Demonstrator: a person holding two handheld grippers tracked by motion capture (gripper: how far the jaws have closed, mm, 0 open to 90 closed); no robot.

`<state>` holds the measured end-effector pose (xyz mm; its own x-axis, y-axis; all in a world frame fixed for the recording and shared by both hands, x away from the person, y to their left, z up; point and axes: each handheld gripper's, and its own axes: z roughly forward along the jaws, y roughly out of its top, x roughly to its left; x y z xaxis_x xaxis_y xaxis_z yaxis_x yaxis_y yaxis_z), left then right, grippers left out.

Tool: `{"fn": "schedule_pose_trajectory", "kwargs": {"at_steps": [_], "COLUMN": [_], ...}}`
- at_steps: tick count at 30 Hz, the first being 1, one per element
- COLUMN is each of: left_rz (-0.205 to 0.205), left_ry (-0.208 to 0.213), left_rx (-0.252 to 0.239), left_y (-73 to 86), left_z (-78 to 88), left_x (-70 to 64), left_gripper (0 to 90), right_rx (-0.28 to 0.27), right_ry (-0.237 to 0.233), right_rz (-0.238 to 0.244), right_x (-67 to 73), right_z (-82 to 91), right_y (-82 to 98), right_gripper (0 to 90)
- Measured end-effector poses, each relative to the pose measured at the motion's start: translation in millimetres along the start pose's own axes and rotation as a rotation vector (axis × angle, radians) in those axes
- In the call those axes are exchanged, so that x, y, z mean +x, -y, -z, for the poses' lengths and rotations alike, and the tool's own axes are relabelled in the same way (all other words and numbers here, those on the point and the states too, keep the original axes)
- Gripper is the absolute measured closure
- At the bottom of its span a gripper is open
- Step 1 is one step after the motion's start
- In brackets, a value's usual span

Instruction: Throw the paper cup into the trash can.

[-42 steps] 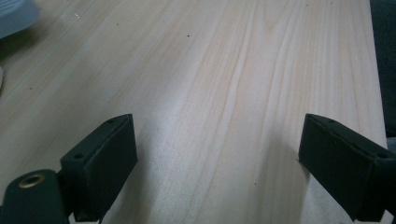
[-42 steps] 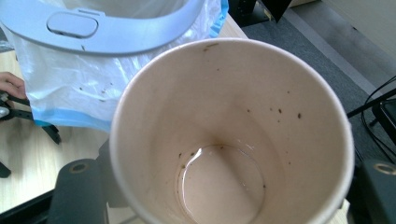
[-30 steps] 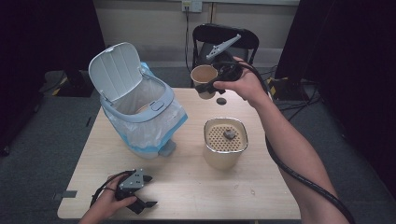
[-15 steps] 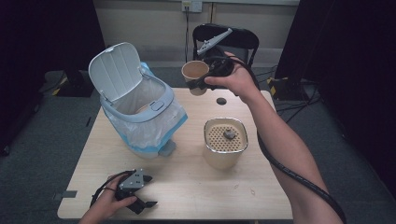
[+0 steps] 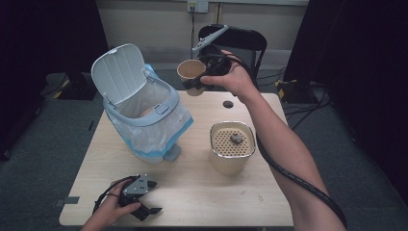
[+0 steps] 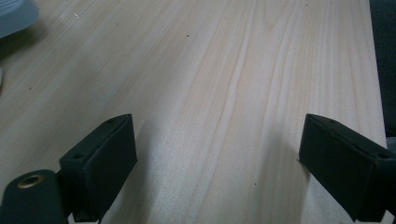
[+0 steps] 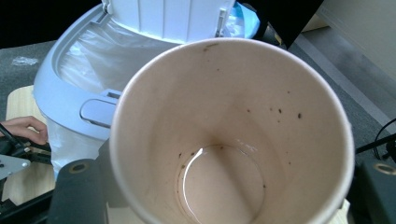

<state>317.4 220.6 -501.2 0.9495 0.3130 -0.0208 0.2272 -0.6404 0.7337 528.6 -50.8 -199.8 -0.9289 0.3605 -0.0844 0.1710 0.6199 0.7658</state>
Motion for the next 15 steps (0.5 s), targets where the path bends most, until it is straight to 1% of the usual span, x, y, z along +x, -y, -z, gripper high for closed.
{"fn": "schedule_pose_trajectory", "kwargs": {"at_steps": [5,15], "left_rz": [0.001,0.0], "left_ry": [0.0,0.0], "left_rx": [0.0,-0.001], "left_y": [0.0,0.0], "left_z": [0.0,0.0], "left_x": [-0.1,-0.1], "left_gripper": [10.4,10.4], "right_rx": [-0.001,-0.011], "right_ry": [-0.013,-0.039], "right_rz": [0.021,0.036], "right_x": [6.7,17.5], "right_z": [-5.2,-17.4], "right_y": [-8.7,-18.6], "right_gripper": [27.2,27.2]}}
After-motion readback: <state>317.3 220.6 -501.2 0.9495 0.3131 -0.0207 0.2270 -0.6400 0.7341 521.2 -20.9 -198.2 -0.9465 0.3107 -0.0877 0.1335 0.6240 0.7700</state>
